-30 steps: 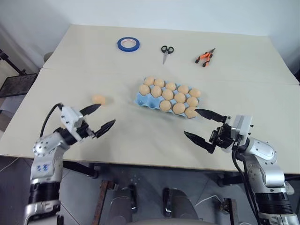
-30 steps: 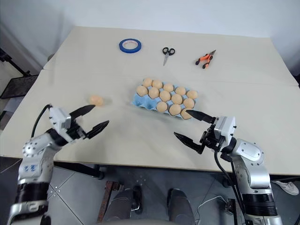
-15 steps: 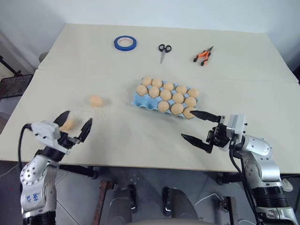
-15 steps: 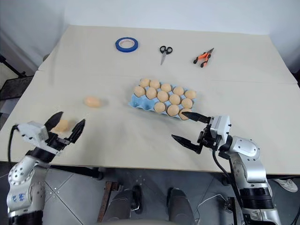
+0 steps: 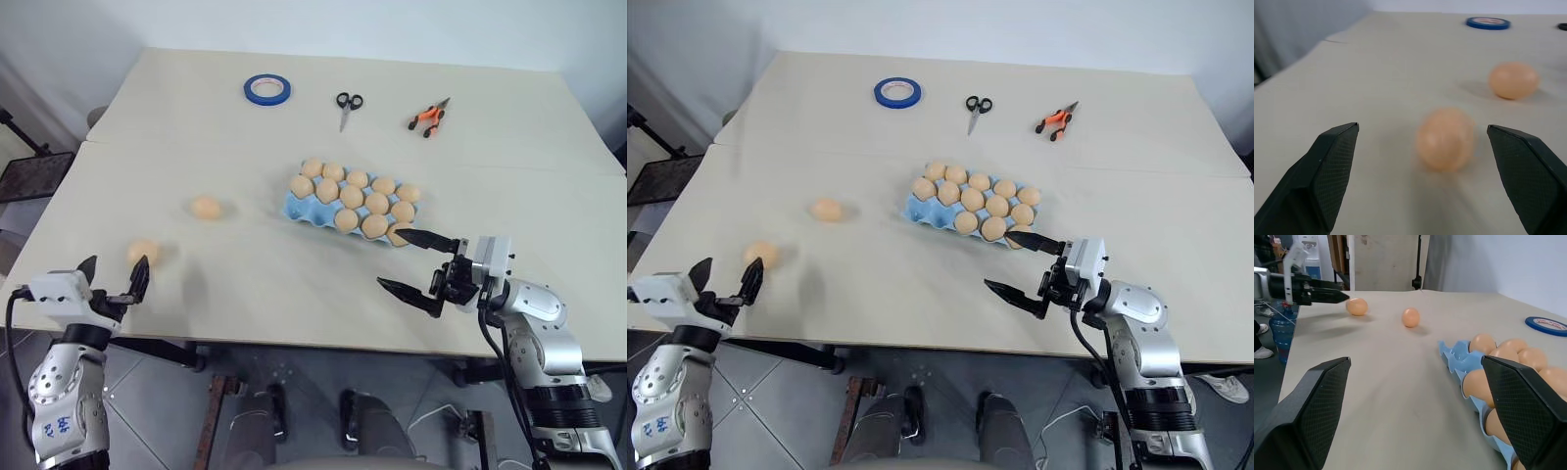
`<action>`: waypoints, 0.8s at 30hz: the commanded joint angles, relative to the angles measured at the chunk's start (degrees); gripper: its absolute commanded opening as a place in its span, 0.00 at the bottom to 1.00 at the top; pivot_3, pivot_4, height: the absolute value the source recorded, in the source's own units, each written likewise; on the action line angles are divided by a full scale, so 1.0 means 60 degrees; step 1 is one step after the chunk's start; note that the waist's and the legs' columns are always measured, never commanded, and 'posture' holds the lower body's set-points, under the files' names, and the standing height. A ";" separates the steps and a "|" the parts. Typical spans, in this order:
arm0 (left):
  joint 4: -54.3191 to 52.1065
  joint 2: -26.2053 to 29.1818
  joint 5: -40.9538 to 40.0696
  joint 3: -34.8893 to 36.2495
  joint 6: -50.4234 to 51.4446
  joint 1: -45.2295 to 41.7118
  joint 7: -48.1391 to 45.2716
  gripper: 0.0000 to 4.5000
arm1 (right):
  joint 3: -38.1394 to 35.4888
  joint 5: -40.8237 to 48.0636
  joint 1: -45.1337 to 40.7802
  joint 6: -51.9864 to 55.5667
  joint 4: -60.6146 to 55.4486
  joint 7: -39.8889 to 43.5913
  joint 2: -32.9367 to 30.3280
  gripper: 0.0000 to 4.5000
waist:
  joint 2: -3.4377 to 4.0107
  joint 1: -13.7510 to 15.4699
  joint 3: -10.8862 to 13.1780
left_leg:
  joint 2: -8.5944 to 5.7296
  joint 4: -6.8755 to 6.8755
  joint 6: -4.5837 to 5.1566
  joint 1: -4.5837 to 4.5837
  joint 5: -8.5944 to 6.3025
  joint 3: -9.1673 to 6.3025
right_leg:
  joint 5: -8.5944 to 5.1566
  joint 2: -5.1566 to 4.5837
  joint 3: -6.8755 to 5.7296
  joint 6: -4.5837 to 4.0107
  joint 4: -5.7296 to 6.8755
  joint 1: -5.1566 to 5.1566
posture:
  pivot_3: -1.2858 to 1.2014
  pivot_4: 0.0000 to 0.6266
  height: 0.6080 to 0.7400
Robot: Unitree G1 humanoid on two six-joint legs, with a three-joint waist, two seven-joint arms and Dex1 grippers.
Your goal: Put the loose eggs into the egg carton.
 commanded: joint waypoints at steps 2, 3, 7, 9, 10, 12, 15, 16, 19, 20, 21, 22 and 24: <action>0.0668 0.0355 0.0124 -0.0254 0.0134 -0.0732 -0.0048 0.99 | 0.0081 0.0023 -0.0031 -0.0080 -0.0357 -0.0006 0.0093 1.00 | -0.0002 0.0001 -0.0001 | 0.0000 0.0003 -0.0004 0.0008 0.0003 0.0007 | 0.0020 -0.0001 -0.0011 0.0035 0.0008 -0.0015 | 0.52 0.24 1.00; 0.0825 0.0381 0.0143 -0.0300 0.0144 -0.0910 -0.0019 0.99 | 0.0099 0.0016 -0.0013 -0.0074 -0.0398 -0.0025 0.0115 1.00 | -0.0005 -0.0002 -0.0003 | 0.0002 0.0010 -0.0004 0.0011 0.0004 0.0007 | 0.0046 -0.0003 -0.0023 0.0084 0.0018 -0.0018 | 0.52 0.24 1.00; 0.1176 0.0460 0.0291 -0.0639 0.0502 -0.1318 0.0073 0.85 | 0.0153 0.0013 0.0041 -0.0068 -0.0501 -0.0140 0.0165 1.00 | -0.0005 -0.0010 -0.0003 | 0.0044 0.0011 0.0013 0.0022 -0.0006 0.0056 | 0.0058 -0.0023 -0.0141 0.0106 0.0029 -0.0037 | 0.52 0.24 1.00; 0.1276 0.0539 0.0399 -0.0869 0.0674 -0.1459 -0.0005 0.71 | 0.0153 0.0015 0.0095 -0.0061 -0.0570 -0.0228 0.0171 1.00 | -0.0006 -0.0011 -0.0003 | 0.0067 0.0021 0.0014 0.0022 -0.0007 0.0073 | 0.0054 -0.0022 -0.0180 0.0098 0.0051 -0.0056 | 0.52 0.24 1.00; 0.1354 0.0658 0.0598 -0.1018 0.0770 -0.1528 0.0012 0.63 | 0.0146 0.0016 0.0126 -0.0059 -0.0603 -0.0264 0.0161 1.00 | -0.0006 -0.0005 -0.0003 | 0.0074 0.0030 0.0014 0.0022 -0.0007 0.0079 | 0.0049 -0.0021 -0.0186 0.0089 0.0069 -0.0067 | 0.52 0.24 1.00; 0.1397 0.0727 0.0655 -0.1073 0.0709 -0.1726 0.0006 0.49 | 0.0134 0.0017 0.0170 -0.0060 -0.0650 -0.0346 0.0150 1.00 | -0.0006 -0.0005 -0.0003 | 0.0089 0.0059 0.0012 0.0018 -0.0007 0.0082 | 0.0038 -0.0016 -0.0187 0.0070 0.0114 -0.0090 | 0.52 0.24 1.00; 0.1210 0.0779 0.0451 -0.1158 0.0506 -0.2162 -0.0295 0.39 | 0.0119 0.0021 0.0233 -0.0059 -0.0725 -0.0462 0.0134 1.00 | -0.0006 -0.0004 -0.0003 | 0.0105 0.0094 0.0004 0.0017 -0.0002 0.0084 | 0.0033 -0.0013 -0.0184 0.0051 0.0169 -0.0109 | 0.52 0.24 1.00; 0.1066 0.0785 0.0265 -0.1258 0.0493 -0.2427 -0.0544 0.39 | 0.0100 0.0020 0.0263 -0.0055 -0.0759 -0.0511 0.0127 1.00 | -0.0006 -0.0004 -0.0003 | 0.0107 0.0100 0.0003 0.0017 -0.0002 0.0085 | 0.0037 -0.0013 -0.0184 0.0044 0.0175 -0.0108 | 0.52 0.24 1.00; 0.0867 0.0968 0.0138 -0.2114 0.0548 -0.3350 -0.1704 0.39 | 0.0063 0.0001 0.0373 -0.0060 -0.0862 -0.0653 0.0105 1.00 | -0.0008 0.0047 -0.0004 | 0.0113 0.0103 0.0000 0.0006 0.0000 0.0095 | 0.0060 -0.0012 -0.0189 0.0031 0.0173 -0.0115 | 0.52 0.24 1.00; 0.0921 0.0989 0.0172 -0.2476 0.0633 -0.3713 -0.2058 0.39 | 0.0050 -0.0005 0.0416 -0.0063 -0.0897 -0.0698 0.0094 1.00 | -0.0007 0.0063 -0.0004 | 0.0117 0.0104 -0.0003 0.0001 0.0002 0.0104 | 0.0064 -0.0013 -0.0194 0.0026 0.0171 -0.0119 | 0.52 0.24 1.00; 0.1055 0.0967 0.0210 -0.2900 0.0760 -0.4177 -0.2431 0.39 | 0.0023 -0.0006 0.0453 -0.0058 -0.0935 -0.0749 0.0073 1.00 | -0.0007 0.0086 -0.0004 | 0.0118 0.0104 -0.0005 -0.0001 0.0003 0.0116 | 0.0067 -0.0014 -0.0189 0.0017 0.0165 -0.0122 | 0.52 0.24 1.00; 0.1247 0.0907 0.0267 -0.3285 0.0852 -0.4648 -0.2749 0.39 | -0.0011 -0.0010 0.0493 -0.0051 -0.0974 -0.0812 0.0055 1.00 | -0.0007 0.0120 -0.0004 | 0.0118 0.0104 -0.0006 -0.0001 0.0004 0.0128 | 0.0067 -0.0013 -0.0181 0.0015 0.0162 -0.0120 | 0.52 0.24 1.00; 0.1979 0.0665 0.0462 -0.4117 0.0953 -0.5633 -0.3453 0.39 | -0.0119 -0.0009 0.0612 -0.0033 -0.1072 -0.0935 -0.0012 1.00 | -0.0004 0.0176 -0.0006 | 0.0117 0.0112 -0.0011 -0.0004 0.0007 0.0143 | 0.0070 -0.0012 -0.0171 0.0018 0.0155 -0.0121 | 0.52 0.24 1.00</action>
